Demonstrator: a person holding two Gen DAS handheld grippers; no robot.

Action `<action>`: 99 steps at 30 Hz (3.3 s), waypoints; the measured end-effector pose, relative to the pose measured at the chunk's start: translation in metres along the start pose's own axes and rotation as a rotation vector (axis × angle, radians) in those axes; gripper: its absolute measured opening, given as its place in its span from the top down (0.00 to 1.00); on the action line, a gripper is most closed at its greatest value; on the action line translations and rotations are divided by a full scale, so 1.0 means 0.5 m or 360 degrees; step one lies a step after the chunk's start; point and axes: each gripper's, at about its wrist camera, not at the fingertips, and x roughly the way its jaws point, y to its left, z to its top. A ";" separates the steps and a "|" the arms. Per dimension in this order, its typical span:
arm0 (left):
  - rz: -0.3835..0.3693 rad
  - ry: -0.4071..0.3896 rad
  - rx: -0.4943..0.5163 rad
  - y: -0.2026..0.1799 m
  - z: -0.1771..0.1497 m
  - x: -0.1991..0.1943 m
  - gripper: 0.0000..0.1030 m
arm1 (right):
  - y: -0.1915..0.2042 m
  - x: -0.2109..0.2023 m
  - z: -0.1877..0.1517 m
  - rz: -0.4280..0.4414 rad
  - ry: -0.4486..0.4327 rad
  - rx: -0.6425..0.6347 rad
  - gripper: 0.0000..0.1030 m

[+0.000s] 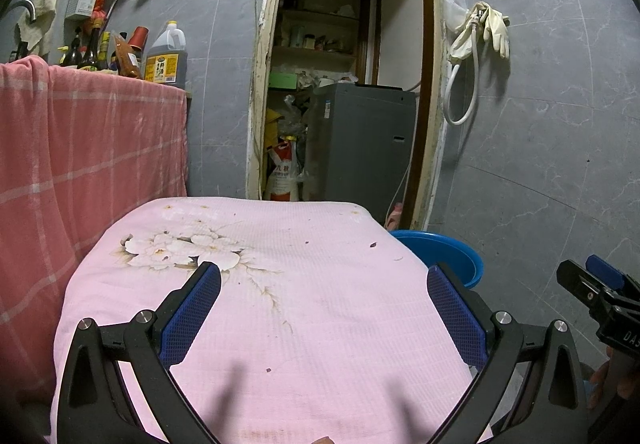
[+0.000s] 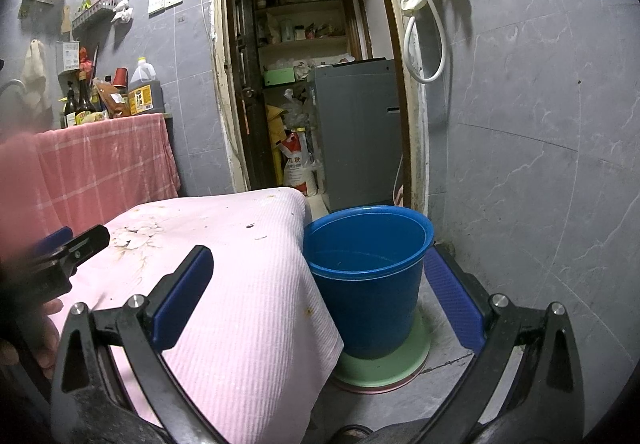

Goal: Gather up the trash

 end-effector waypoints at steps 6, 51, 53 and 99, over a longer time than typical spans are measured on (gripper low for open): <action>0.0002 0.0000 -0.0003 -0.002 0.000 -0.001 0.02 | 0.000 0.000 0.000 0.0001 0.0000 0.0001 0.00; 0.0006 -0.0001 -0.0003 0.001 -0.001 -0.002 0.02 | 0.005 -0.001 -0.001 0.0001 0.0003 0.0008 0.00; 0.0005 -0.0001 -0.0003 0.001 -0.001 -0.002 0.02 | 0.006 -0.002 -0.001 0.0001 0.0003 0.0008 0.00; 0.0013 0.0005 -0.0014 0.009 -0.004 -0.011 0.02 | 0.010 -0.003 -0.002 0.0001 0.0007 0.0017 0.00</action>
